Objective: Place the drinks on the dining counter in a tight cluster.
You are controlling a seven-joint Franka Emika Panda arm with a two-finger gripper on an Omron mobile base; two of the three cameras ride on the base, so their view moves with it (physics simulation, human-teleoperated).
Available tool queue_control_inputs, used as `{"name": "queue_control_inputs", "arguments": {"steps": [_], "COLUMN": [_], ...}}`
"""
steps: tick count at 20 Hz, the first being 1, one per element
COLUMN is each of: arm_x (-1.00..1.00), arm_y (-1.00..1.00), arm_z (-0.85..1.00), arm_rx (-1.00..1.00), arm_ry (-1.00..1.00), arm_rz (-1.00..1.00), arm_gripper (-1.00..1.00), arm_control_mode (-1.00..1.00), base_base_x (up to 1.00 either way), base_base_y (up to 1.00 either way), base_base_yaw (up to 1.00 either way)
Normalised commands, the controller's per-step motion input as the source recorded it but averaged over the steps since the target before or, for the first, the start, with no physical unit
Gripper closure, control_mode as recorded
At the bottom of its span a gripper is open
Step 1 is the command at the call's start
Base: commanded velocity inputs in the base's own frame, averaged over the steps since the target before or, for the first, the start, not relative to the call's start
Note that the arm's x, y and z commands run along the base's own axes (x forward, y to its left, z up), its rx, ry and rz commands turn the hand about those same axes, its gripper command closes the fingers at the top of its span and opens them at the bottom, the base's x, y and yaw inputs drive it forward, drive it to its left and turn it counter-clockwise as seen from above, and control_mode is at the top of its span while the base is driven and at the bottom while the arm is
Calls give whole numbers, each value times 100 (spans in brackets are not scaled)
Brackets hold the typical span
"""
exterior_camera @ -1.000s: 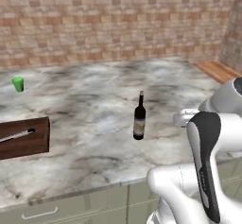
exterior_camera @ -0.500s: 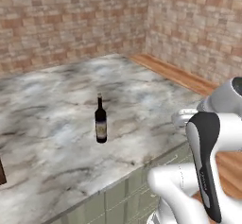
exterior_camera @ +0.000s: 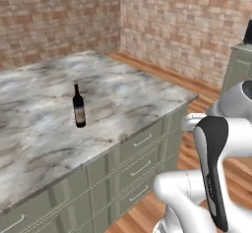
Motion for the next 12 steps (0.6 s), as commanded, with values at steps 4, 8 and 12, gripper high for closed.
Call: {"name": "queue_control_inputs", "arguments": {"steps": [4, 8, 12], "arm_x": [0, 0, 0], "arm_y": [0, 0, 0], "arm_z": [0, 0, 0], "arm_rx": [0, 0, 0], "arm_ry": [0, 0, 0], "arm_rz": [0, 0, 0], "arm_gripper": [-100, -100, -100], "arm_control_mode": [100, 100, 100], "base_base_x": [-85, -5, 0], "base_base_y": [-16, -32, -35], "base_base_yaw": [-33, -74, -80]}}
